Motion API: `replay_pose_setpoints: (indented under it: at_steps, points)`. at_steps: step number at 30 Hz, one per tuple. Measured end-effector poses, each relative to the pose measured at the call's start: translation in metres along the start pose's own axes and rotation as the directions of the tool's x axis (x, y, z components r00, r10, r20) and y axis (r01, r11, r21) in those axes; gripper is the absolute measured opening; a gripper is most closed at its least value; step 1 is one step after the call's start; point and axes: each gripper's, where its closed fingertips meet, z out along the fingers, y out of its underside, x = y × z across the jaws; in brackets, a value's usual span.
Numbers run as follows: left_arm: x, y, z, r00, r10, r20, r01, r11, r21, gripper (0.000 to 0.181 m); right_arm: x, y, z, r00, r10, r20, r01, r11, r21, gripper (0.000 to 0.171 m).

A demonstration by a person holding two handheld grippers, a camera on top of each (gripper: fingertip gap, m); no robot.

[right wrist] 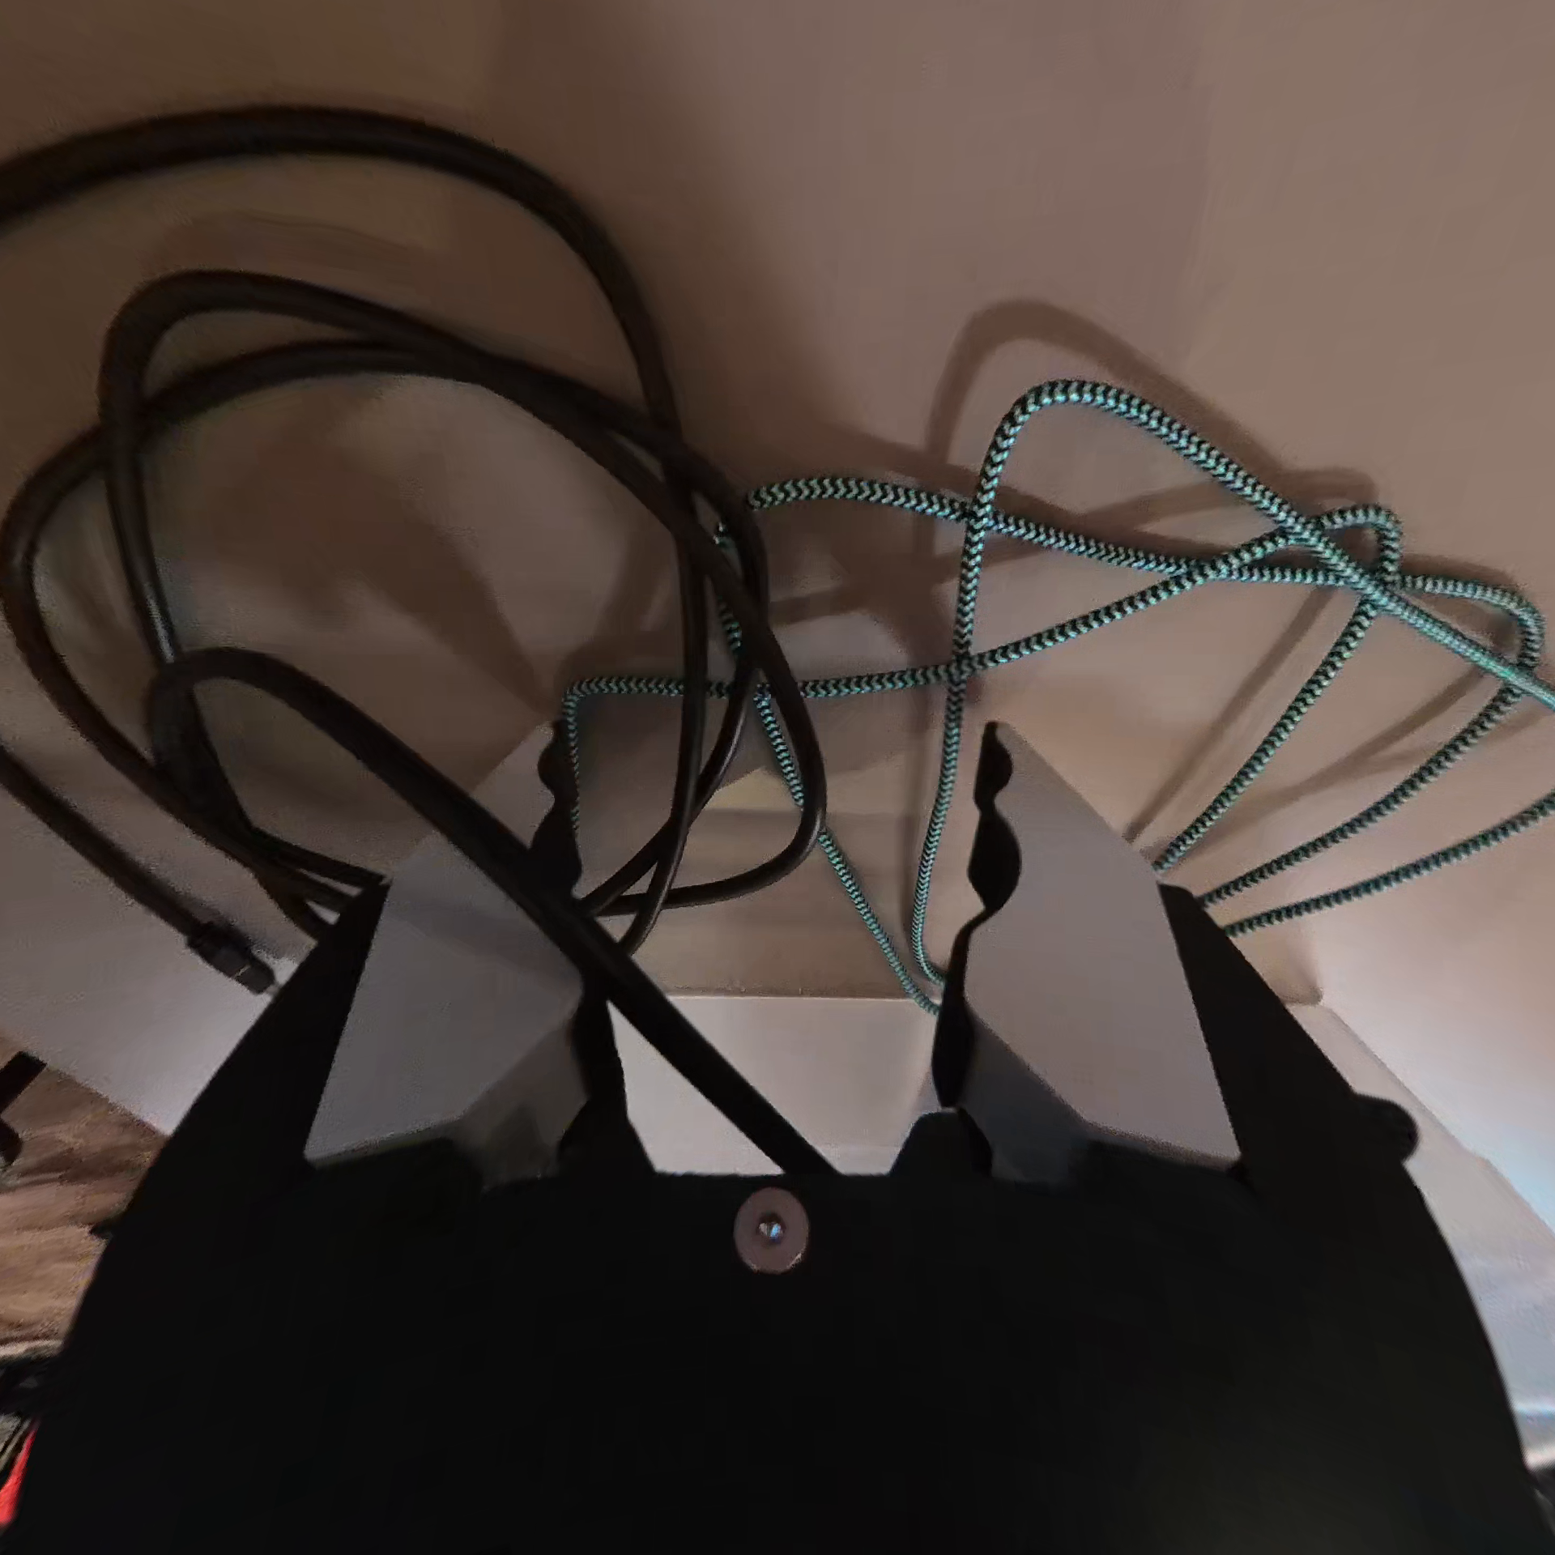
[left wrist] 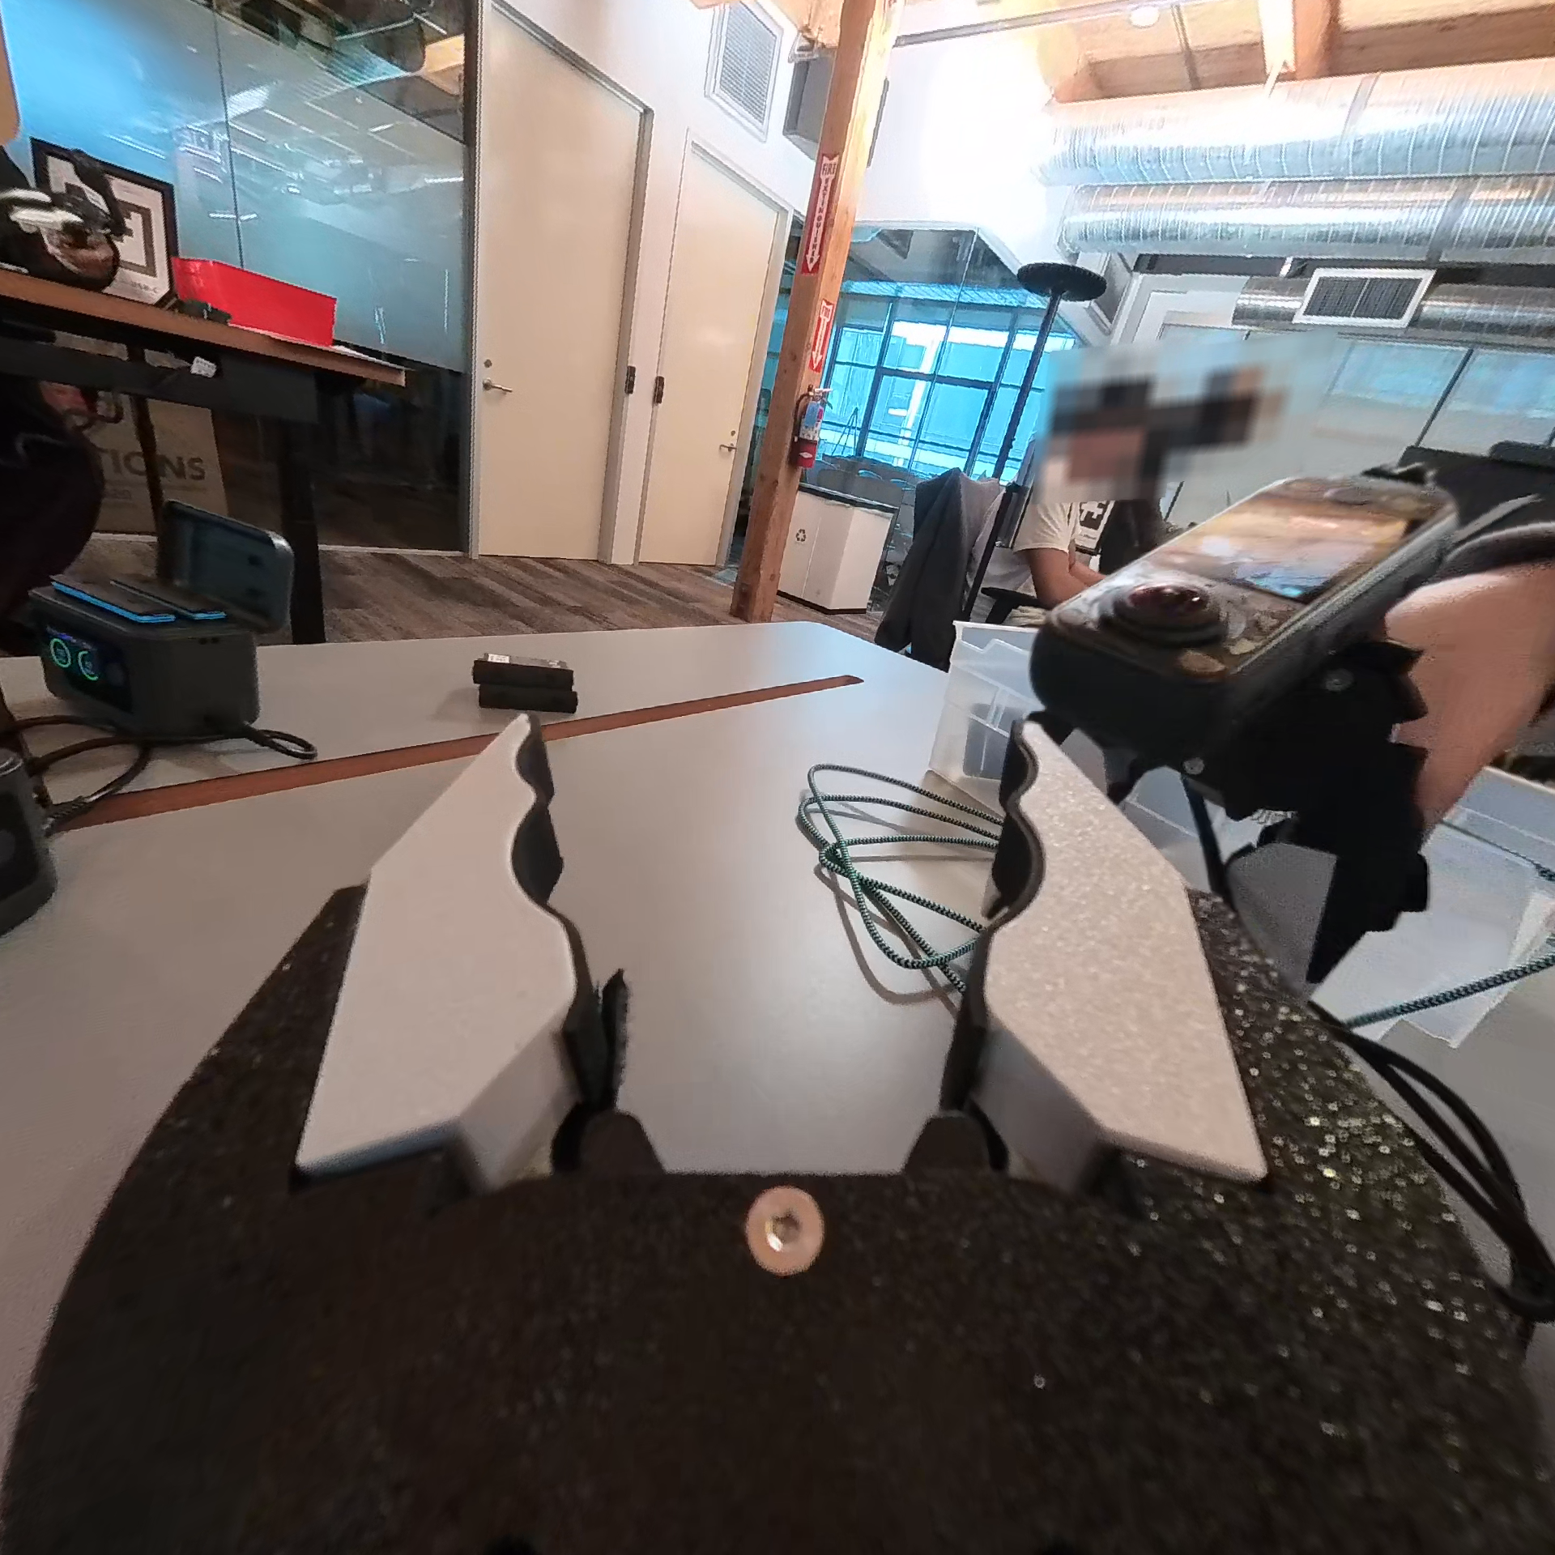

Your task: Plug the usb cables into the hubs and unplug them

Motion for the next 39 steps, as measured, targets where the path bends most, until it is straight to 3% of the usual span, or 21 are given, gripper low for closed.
replay_pose_setpoints:
  at_steps: [6,7,8,10,15,22,27,31,35,39]
  points:
    - [0.0,0.001,0.001,1.0,-0.01,-0.006,0.01,1.0,-0.005,0.103,-0.009,-0.006,-0.001,0.998,0.017,0.067,-0.02,0.999,0.05,0.054]
    - [0.0,0.001,0.002,1.0,-0.012,-0.006,0.012,1.0,-0.006,0.103,-0.009,-0.007,-0.002,0.997,0.022,0.075,-0.026,0.998,0.058,0.044]
    - [0.0,0.001,0.002,1.0,-0.013,-0.008,0.013,1.0,-0.006,0.102,-0.012,-0.008,-0.002,0.995,0.017,0.101,-0.024,0.997,0.071,0.022]
    - [0.0,0.0,0.001,1.0,-0.011,-0.008,0.011,1.0,-0.002,0.101,-0.017,-0.01,-0.002,0.991,-0.005,0.133,-0.009,0.994,0.107,0.009]
    - [0.001,0.0,0.0,1.0,-0.012,-0.012,0.012,1.0,-0.001,0.1,-0.007,-0.007,-0.034,0.986,-0.134,-0.097,0.147,0.98,0.132,0.006]
    - [0.002,0.0,0.0,1.0,-0.021,-0.018,0.022,1.0,0.003,0.097,0.035,0.019,-0.189,0.902,0.025,-0.43,0.151,0.917,0.37,0.005]
    - [0.001,0.0,0.0,0.999,-0.029,-0.019,0.029,1.0,0.004,0.095,0.078,0.084,-0.263,0.738,0.16,-0.656,0.108,0.931,0.349,0.005]
    - [0.001,0.0,0.0,0.999,-0.03,-0.022,0.03,1.0,0.001,0.094,0.107,0.129,-0.28,0.634,0.318,-0.705,0.03,0.9,0.434,0.005]
    - [0.002,0.0,0.0,0.999,-0.027,-0.026,0.028,1.0,0.003,0.092,0.133,0.175,-0.27,0.5,0.456,-0.737,-0.066,0.868,0.492,0.005]
    - [0.003,0.0,-0.001,0.999,-0.026,-0.027,0.026,1.0,0.002,0.091,0.152,0.22,-0.245,0.309,0.315,-0.897,-0.146,0.948,0.283,0.005]
